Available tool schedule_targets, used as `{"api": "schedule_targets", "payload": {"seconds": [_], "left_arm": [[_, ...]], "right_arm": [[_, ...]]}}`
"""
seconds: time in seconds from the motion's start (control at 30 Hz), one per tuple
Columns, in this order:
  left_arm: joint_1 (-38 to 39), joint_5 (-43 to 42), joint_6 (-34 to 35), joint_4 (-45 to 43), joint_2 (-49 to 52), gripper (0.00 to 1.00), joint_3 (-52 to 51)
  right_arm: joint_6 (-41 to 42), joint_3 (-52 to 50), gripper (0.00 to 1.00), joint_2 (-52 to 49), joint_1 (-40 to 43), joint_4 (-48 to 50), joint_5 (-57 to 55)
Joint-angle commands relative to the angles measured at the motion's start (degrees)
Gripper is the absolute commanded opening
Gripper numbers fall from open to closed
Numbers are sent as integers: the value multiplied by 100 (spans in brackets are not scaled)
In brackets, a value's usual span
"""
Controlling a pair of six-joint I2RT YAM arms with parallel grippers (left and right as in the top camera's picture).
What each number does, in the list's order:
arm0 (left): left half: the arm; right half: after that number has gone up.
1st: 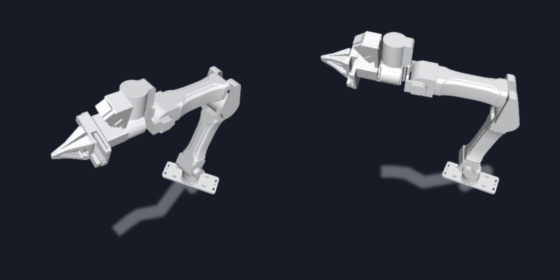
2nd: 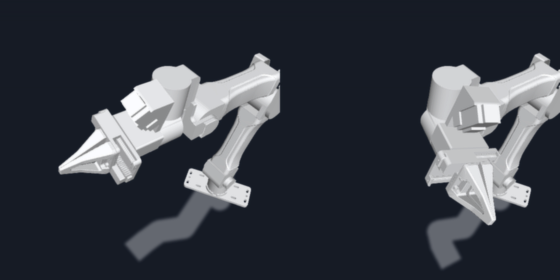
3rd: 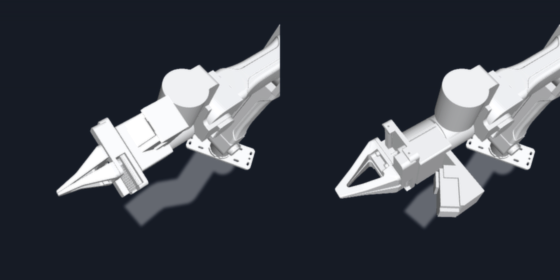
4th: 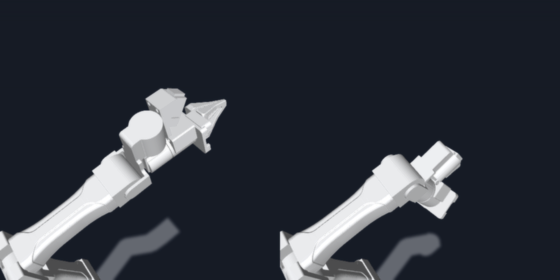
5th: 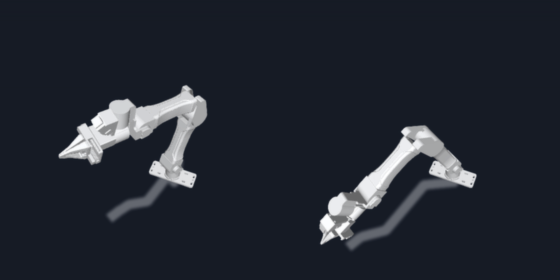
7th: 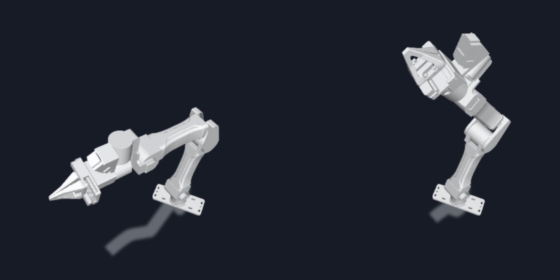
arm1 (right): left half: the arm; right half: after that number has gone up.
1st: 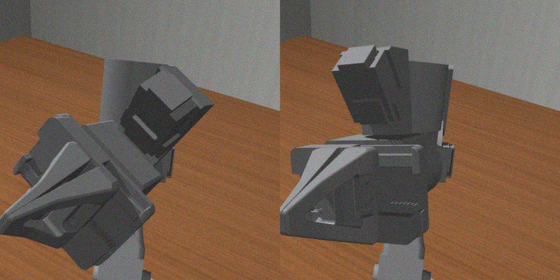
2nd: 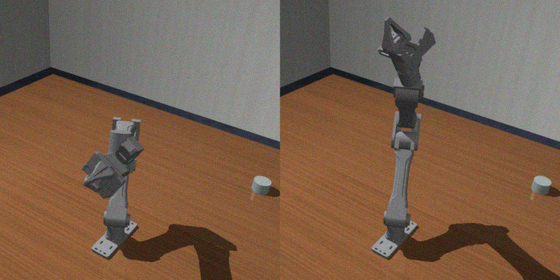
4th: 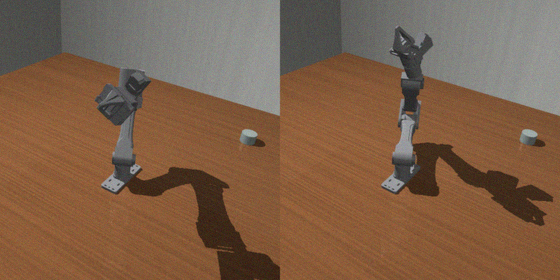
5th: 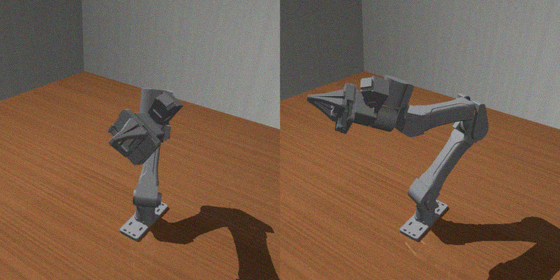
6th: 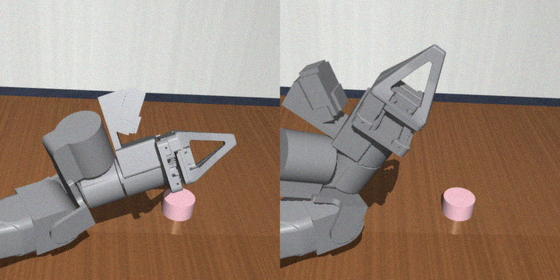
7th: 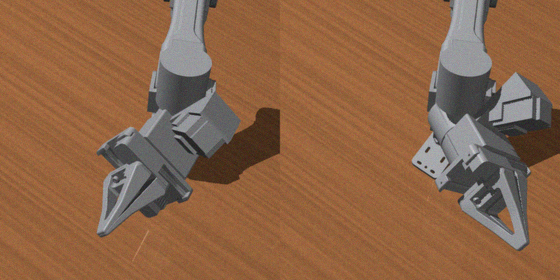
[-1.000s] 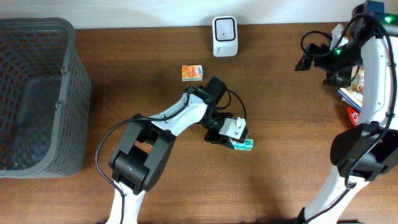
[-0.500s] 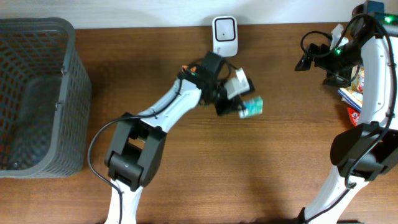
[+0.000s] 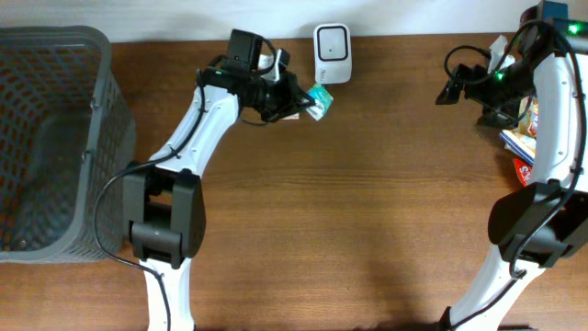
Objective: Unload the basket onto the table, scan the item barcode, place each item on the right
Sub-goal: 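Lift the green pack up to the scanner face, then bring the right gripper to the green pack and take it from the left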
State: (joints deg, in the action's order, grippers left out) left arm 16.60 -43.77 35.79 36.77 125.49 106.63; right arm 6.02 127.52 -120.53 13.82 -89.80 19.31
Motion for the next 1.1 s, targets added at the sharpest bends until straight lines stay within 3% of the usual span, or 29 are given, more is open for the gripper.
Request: {"api": "schedule_targets", "payload": {"seconds": [0.0,0.1,0.23,0.4,0.73,0.83,0.87,0.97,1.07], "left_arm": [[-63,-216,476,33,28,0,101],[-66,-494,754,31,28,0,101],[-66,-542,1875,11,28,0,101],[-140,-1259,2479,-11,28,0,101],[-225,-1357,2509,20,28,0,101],[-225,-1615,2852,28,28,0,101],[-227,-1644,3036,13,28,0,101],[-227,-1655,3523,15,28,0,101],[-243,-1668,4107,13,28,0,101]], "right_arm": [[-22,-26,98,15,2,2,-72],[-22,-26,98,15,2,2,-72],[-22,-26,98,15,2,2,-72],[-22,-26,98,15,2,2,-72],[42,-26,98,15,2,343,-70],[44,-26,98,15,2,326,-48],[-72,-26,98,15,-4,450,306],[-1934,-76,97,15,-273,833,472],[-3174,-291,84,15,-688,868,796]]}}
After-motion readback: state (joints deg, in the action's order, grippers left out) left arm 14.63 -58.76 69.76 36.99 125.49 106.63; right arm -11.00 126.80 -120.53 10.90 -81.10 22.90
